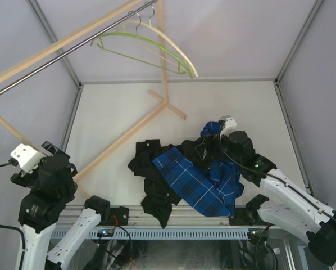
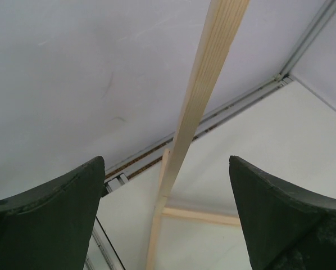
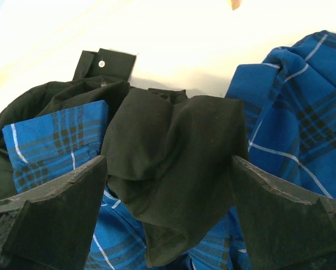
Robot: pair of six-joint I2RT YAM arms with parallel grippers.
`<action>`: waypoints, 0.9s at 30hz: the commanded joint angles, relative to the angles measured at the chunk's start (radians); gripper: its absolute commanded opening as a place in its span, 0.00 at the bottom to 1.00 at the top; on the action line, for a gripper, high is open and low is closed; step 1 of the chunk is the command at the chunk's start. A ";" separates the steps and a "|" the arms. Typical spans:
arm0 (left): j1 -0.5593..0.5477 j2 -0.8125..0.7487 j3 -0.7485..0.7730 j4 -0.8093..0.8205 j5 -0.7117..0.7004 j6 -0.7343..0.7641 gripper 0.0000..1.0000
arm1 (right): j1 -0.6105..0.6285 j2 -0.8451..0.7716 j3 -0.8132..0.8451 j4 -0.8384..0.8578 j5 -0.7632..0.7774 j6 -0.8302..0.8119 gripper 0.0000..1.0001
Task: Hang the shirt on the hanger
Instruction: Move the clothesline to the center of the board.
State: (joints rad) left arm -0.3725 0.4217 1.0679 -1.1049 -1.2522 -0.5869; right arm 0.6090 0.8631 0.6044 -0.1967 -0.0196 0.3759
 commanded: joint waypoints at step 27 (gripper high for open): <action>0.564 0.397 0.045 0.418 0.358 0.271 0.52 | 0.119 -0.021 0.017 0.020 -0.082 -0.072 0.84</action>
State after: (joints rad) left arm 0.1474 0.7837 1.0443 -0.7235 -0.9375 -0.3271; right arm 0.7097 0.8722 0.6044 -0.1829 -0.1135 0.3424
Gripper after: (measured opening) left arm 0.561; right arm 0.843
